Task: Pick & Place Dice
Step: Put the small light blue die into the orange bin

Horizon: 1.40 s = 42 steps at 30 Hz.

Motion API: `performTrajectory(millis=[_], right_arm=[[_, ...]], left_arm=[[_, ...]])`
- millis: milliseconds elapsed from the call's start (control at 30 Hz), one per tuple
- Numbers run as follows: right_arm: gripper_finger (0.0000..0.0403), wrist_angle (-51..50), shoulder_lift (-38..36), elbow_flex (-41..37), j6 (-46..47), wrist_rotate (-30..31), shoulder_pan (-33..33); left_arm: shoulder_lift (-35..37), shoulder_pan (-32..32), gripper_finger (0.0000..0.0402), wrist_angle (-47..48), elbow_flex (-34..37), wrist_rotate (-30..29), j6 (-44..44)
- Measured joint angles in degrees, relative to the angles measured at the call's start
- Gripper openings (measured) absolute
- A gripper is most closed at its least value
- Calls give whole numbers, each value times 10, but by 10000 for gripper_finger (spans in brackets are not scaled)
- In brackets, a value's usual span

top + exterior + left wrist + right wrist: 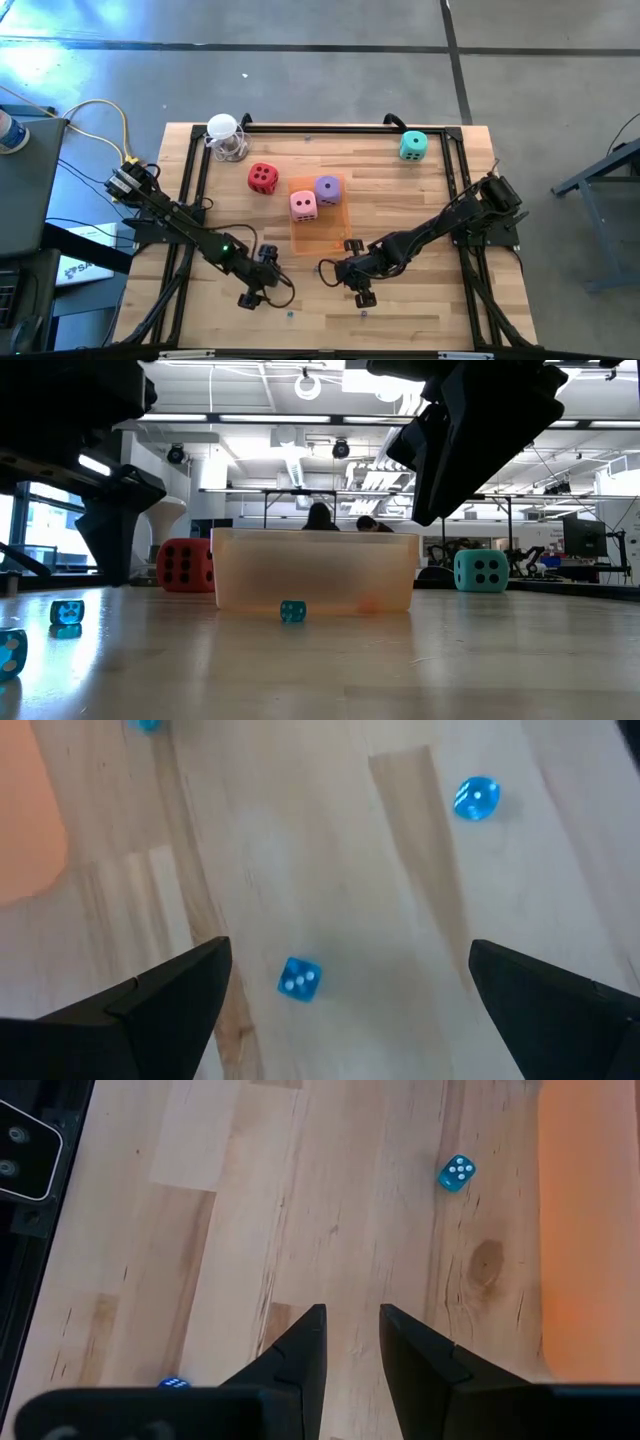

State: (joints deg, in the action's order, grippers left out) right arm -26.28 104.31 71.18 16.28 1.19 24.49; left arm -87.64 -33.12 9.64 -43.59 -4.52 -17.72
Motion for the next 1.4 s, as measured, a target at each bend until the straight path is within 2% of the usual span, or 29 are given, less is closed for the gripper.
performTrajectory(millis=[467,1000,1400], right_arm=[[85,0,0,0,0,1,0],[85,2,0,0,0,2,0],[85,6,0,0,0,2,0]], left_arm=[[-3,0,397,35,0,-36,-38],[-10,4,318,44,0,-46,-48],[-31,4,309,23,0,-42,-29]])
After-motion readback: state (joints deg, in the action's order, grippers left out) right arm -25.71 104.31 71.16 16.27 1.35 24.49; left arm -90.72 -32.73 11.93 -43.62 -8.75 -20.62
